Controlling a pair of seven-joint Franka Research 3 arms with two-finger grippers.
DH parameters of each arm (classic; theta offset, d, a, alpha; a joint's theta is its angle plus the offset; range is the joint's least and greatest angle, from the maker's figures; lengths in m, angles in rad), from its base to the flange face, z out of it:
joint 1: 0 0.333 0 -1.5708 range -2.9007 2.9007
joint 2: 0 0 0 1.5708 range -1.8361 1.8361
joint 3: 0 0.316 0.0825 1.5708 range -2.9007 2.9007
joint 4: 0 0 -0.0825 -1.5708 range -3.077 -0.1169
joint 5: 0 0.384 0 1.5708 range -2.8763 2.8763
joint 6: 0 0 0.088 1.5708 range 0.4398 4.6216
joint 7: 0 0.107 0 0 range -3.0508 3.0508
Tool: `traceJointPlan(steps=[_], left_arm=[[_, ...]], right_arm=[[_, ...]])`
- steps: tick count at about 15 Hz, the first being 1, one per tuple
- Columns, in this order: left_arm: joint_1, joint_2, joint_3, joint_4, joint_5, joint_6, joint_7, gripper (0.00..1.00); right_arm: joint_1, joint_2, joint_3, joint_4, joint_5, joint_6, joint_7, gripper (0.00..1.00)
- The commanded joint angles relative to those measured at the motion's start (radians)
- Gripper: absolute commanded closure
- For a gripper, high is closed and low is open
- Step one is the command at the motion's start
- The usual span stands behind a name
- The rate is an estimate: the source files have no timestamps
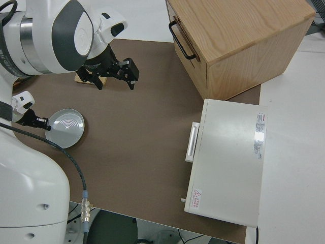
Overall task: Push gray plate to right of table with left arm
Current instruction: 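Push the gray plate with the left gripper toward the toaster oven, then keep pushing the gray plate with the left gripper toward the toaster oven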
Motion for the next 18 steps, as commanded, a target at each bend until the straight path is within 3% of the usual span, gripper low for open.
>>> traceJointPlan(steps=[1, 5, 13, 17, 18], left_arm=[[-0.092, 0.093, -0.013, 0.104, -0.007, 0.012, -0.149, 1.00], [-0.209, 0.205, -0.027, 0.245, 0.002, 0.014, -0.335, 1.00], [-0.381, 0.350, -0.024, 0.465, 0.011, 0.012, -0.550, 1.00], [-0.398, 0.374, -0.027, 0.490, 0.049, 0.017, -0.588, 1.00], [-0.399, 0.387, -0.027, 0.514, 0.051, 0.017, -0.593, 0.92]], right_arm=[[-0.011, -0.008, 0.004, -0.001, 0.008, -0.012, -0.003, 0.017], [-0.011, -0.008, 0.006, -0.001, 0.008, -0.012, -0.003, 0.017], [-0.011, -0.008, 0.006, 0.001, 0.008, -0.012, -0.003, 0.017], [-0.011, -0.008, 0.004, 0.001, 0.008, -0.012, -0.003, 0.017], [-0.011, -0.008, 0.006, -0.001, 0.008, -0.012, -0.001, 0.017]])
